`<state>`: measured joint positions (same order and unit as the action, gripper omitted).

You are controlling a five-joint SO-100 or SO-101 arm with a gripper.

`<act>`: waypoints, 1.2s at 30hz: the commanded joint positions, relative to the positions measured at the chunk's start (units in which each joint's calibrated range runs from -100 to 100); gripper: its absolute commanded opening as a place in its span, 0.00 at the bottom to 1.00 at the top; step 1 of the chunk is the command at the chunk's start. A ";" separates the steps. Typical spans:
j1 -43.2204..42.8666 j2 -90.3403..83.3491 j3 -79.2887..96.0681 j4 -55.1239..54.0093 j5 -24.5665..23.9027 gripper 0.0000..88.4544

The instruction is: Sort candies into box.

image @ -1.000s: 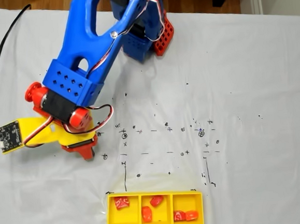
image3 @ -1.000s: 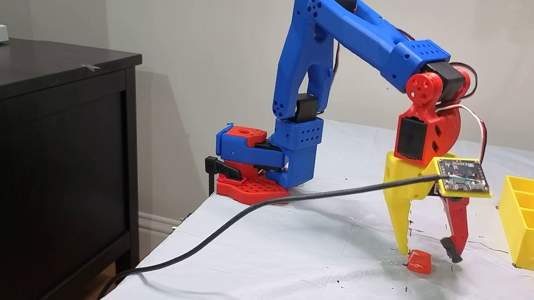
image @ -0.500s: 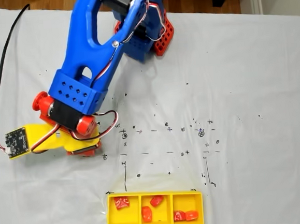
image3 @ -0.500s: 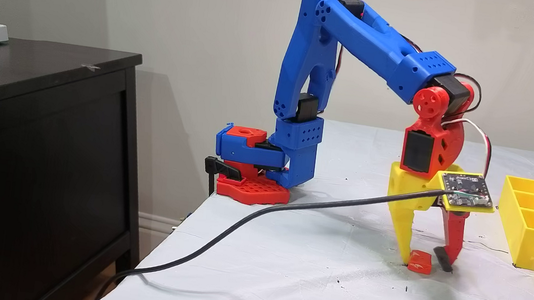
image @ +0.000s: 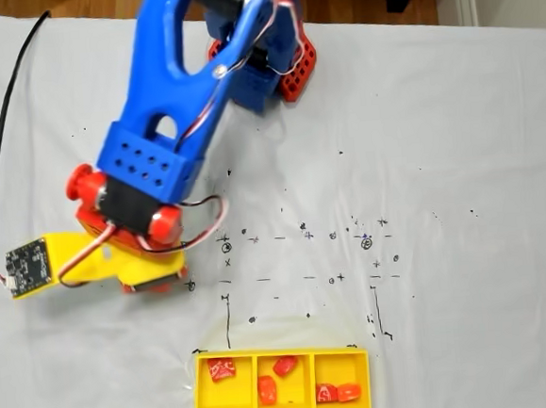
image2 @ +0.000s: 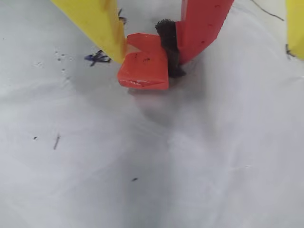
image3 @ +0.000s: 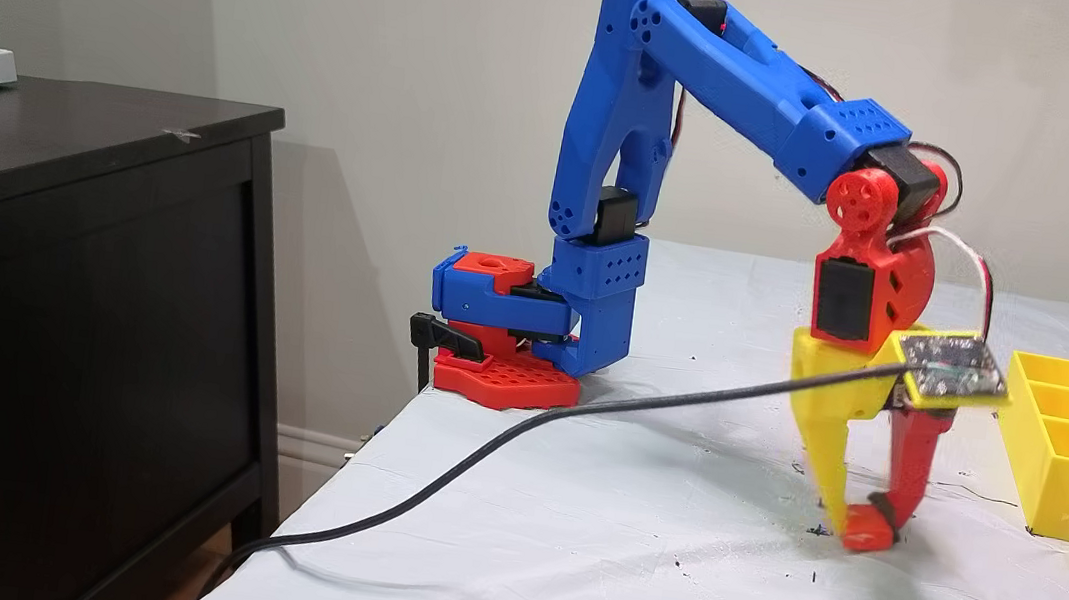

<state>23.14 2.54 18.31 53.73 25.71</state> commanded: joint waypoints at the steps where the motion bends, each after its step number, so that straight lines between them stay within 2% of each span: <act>1: -3.48 -8.81 -6.43 1.49 -1.71 0.00; 3: -5.47 -8.56 -15.53 6.97 -2.98 0.00; 12: -14.08 0.68 -40.65 17.70 -8.69 0.00; 16: -16.43 13.15 -63.41 26.62 -11.14 0.00; 19: -17.52 29.01 -92.09 39.80 -12.06 0.00; 21: -18.43 35.38 -103.01 43.16 -12.60 0.00; 28: -18.61 29.44 -89.18 43.32 -11.92 0.00; 36: -18.06 31.05 -89.99 42.83 -11.97 0.00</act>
<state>5.50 37.65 -67.41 96.83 13.31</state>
